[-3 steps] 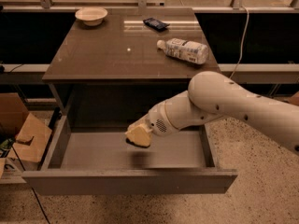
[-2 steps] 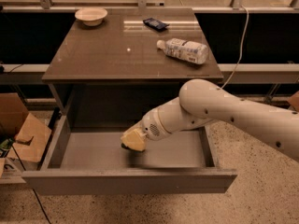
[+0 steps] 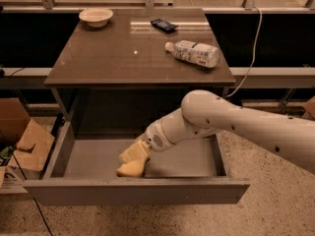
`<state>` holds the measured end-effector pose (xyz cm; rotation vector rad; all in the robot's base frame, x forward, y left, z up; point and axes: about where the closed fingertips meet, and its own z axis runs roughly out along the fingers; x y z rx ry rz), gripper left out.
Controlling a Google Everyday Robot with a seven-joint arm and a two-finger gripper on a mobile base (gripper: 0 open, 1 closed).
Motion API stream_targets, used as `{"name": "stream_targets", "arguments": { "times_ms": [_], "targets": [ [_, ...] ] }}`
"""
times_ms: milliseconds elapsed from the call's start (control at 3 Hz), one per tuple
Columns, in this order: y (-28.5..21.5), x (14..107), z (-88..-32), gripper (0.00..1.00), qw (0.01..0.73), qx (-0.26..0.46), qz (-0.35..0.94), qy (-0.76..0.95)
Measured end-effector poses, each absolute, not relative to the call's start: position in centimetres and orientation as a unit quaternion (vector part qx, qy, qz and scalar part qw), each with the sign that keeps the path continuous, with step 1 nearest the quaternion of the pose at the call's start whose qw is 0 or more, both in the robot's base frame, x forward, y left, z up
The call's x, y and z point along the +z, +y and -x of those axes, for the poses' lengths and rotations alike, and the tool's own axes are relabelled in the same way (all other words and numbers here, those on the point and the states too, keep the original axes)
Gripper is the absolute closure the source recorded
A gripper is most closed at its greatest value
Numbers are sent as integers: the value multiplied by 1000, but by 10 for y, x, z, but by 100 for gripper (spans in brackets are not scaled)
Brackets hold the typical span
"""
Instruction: Place sponge into top drawer
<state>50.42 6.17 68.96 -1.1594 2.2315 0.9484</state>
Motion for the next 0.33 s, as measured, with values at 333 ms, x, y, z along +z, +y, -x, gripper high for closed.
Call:
{"name": "stream_targets", "arguments": {
  "times_ms": [333],
  "targets": [
    [63,689,-504,0,224,344,421,809]
  ]
}}
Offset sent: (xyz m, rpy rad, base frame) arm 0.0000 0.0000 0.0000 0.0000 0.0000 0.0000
